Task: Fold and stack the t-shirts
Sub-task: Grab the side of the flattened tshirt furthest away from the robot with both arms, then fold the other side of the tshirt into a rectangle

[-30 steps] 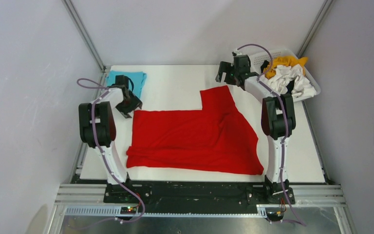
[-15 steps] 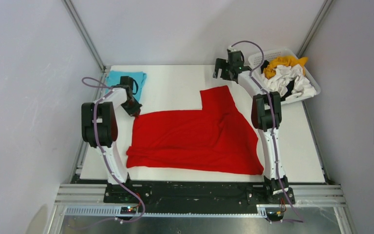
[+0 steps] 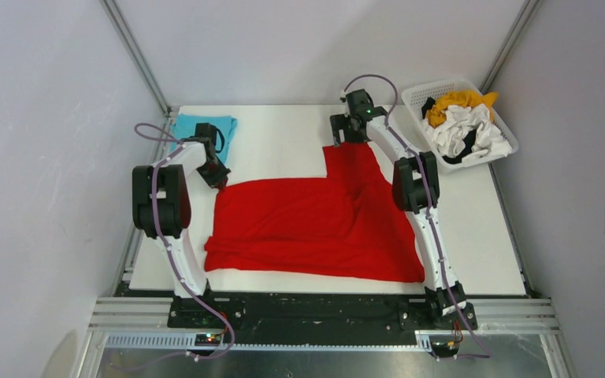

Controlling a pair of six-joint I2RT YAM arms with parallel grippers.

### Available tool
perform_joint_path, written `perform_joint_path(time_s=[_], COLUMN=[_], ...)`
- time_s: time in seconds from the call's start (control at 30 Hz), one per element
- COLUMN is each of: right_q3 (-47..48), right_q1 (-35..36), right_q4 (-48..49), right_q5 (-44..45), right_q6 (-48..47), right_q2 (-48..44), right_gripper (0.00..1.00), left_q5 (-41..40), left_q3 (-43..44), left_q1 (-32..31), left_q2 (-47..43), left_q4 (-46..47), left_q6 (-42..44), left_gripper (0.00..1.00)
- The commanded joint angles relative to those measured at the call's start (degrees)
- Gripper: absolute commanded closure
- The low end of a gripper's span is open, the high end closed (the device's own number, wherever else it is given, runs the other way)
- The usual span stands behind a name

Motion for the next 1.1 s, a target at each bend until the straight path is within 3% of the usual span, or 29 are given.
perform_joint_path(time_s=[0.0, 0.07, 0.2, 0.27, 0.3, 0.37, 0.43, 0.63, 0.9, 1.07], right_q3=[1.5, 0.9, 0.7, 0.4, 0.2, -0.3, -1.8, -20.2, -47.7, -58.6], right_q1=[0.9, 0.9, 1.1, 1.5, 1.8, 2.2, 2.8, 6.0, 10.1, 13.7], right_q4=[-6.1, -6.2, -6.5, -5.8, -5.3, -3.7, -1.8, 11.6, 16.8, 17.1], right_q5=[0.0, 0.0, 0.1, 2.1, 2.7, 4.2, 5.2, 12.1, 17.5, 18.0], right_q6=[-3.2, -3.2, -3.3, -3.7, -3.7, -3.7, -5.4, -9.6, -8.1, -6.1], right_q2=[1.4, 1.3, 0.9, 0.1, -0.8, -2.5, -5.3, -21.3, -43.6, -54.4], right_gripper=[0.06, 0.14, 0.4, 0.59, 0.74, 0.9, 1.0, 1.0, 1.0, 1.0], left_q5=[-0.1, -0.6, -1.3, -1.5, -1.7, -2.4, -2.8, -3.6, -6.3, -9.8], left_q3=[1.1, 1.0, 0.6, 0.5, 0.4, 0.4, 0.2, -1.3, -8.8, -14.3], left_q1=[-0.4, -0.4, -0.4, -0.4, -0.4, -0.4, -1.3, -3.4, -4.9, -5.1], left_q2=[-1.8, -2.1, -3.3, -3.9, -4.1, -5.3, -6.4, -9.4, -14.7, -20.4], left_q4=[-1.1, -1.1, -1.0, -1.1, -1.1, -1.1, -1.0, -1.0, -0.9, -0.9], left_q6=[1.9, 2.0, 2.0, 2.0, 2.1, 2.1, 2.2, 2.1, 0.8, -0.7], left_gripper=[1.0, 1.0, 1.0, 1.0, 1.0, 1.0, 1.0, 1.0, 1.0, 1.0])
